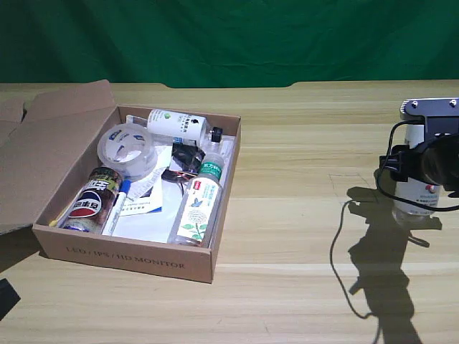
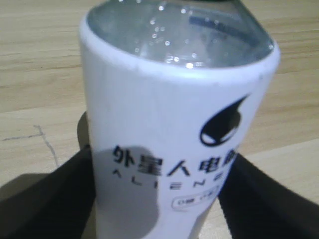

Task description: Place the white bottle into the box.

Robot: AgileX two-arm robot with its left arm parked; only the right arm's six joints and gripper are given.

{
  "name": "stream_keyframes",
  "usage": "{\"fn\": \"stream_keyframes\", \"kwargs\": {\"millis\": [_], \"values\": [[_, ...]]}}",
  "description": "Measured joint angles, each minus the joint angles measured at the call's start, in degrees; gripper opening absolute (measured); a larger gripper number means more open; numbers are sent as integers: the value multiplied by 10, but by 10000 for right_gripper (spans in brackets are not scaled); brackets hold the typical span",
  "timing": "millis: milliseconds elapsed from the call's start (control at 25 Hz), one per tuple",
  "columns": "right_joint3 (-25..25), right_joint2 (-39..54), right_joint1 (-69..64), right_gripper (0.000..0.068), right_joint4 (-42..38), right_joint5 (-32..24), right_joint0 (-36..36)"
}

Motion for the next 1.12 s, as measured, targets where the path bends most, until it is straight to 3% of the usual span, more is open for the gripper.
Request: {"fn": "stream_keyframes", "kwargs": {"millis": [160, 320, 640, 920, 1120], "values": [[0, 0, -2, 531, -2, -1, 4], [10, 7, -36, 531, -62, -27, 32], [7, -10, -138, 531, -191, -43, 204], [0, -118, -98, 531, -257, -14, 348], [-2, -209, 0, 531, -291, 10, 370]]}}
